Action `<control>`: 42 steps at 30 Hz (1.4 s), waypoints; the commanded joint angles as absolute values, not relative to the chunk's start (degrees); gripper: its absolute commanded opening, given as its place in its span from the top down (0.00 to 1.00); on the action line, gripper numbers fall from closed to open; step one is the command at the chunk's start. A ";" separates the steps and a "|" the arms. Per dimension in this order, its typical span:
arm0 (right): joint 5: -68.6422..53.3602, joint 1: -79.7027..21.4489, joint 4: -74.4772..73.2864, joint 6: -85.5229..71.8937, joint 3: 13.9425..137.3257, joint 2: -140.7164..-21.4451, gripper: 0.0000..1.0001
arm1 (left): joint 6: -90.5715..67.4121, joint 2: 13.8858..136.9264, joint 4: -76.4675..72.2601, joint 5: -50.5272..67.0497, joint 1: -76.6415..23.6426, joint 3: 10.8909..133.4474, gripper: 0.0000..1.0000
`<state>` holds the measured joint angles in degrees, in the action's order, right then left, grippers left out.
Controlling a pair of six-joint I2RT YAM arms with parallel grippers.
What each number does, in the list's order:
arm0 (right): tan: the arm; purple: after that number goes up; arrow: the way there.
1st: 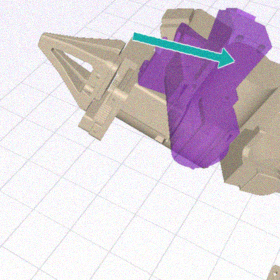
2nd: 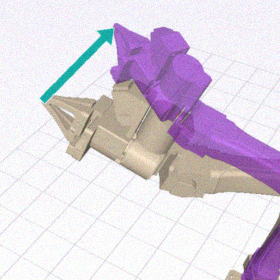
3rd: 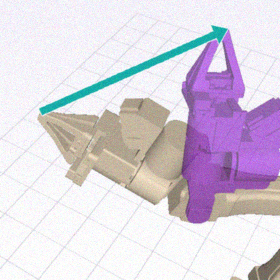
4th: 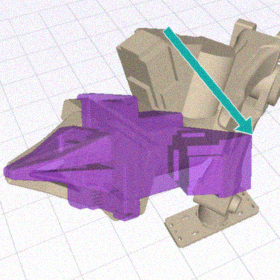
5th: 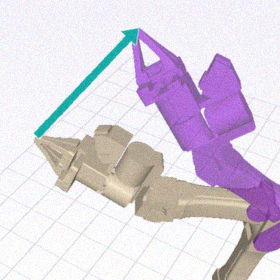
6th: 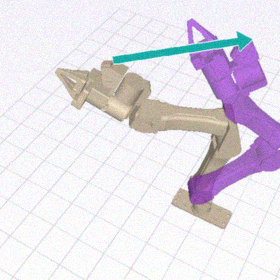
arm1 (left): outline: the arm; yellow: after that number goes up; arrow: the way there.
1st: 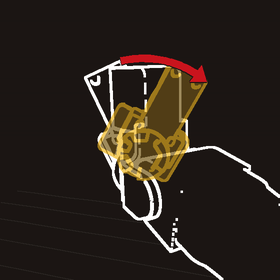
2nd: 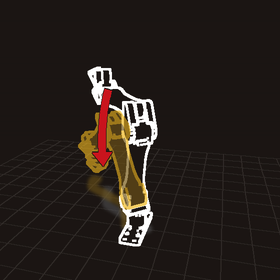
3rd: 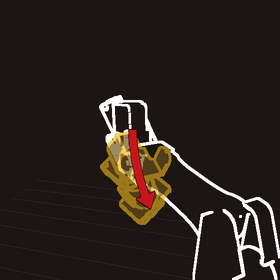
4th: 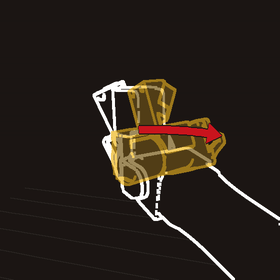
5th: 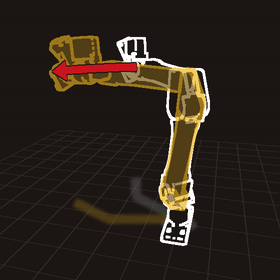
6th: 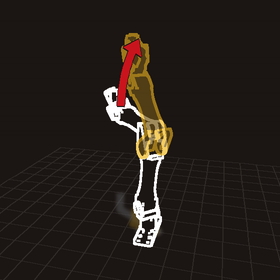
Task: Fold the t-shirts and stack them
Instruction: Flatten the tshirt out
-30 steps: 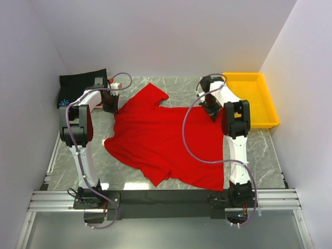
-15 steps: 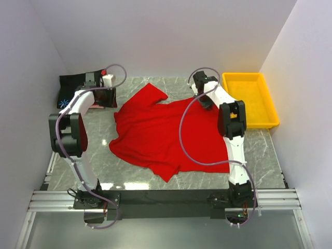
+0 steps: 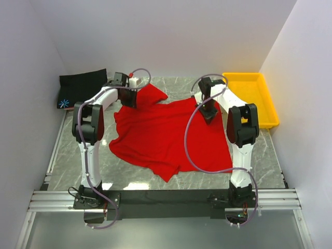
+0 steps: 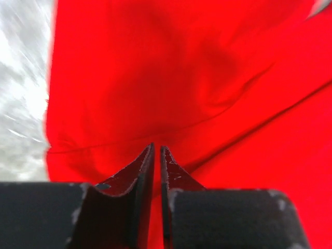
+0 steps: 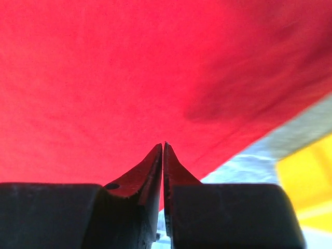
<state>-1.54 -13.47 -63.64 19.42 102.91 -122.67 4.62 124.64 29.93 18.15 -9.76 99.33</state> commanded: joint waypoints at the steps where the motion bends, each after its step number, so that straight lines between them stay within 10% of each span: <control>1: -5.10 -12.74 -66.18 18.54 100.55 -121.90 0.90 | 3.16 124.89 32.25 18.28 -9.40 101.34 0.85; 9: -5.89 -12.31 -66.97 19.86 99.49 -124.71 0.92 | 0.88 131.65 32.87 14.25 -9.49 103.26 0.86; 17: -3.43 -11.87 -66.53 21.01 106.16 -132.34 0.92 | -1.84 150.70 36.81 10.02 -6.34 130.39 0.82; 20: -2.20 -11.51 -66.53 19.78 112.57 -136.12 0.93 | -0.62 151.36 35.61 7.48 -5.89 135.88 0.61; 26: -2.63 -11.34 -67.24 18.55 118.22 -136.42 0.92 | 4.92 140.02 26.62 18.35 -2.82 128.23 0.38; 42: -15.38 -12.39 -64.08 16.70 94.59 -119.27 0.87 | 44.11 83.72 49.05 44.85 -13.78 66.51 0.42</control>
<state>-12.12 -12.03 -65.98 17.98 97.82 -120.95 31.77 88.07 42.65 41.39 -9.45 77.01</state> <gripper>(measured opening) 0.138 0.588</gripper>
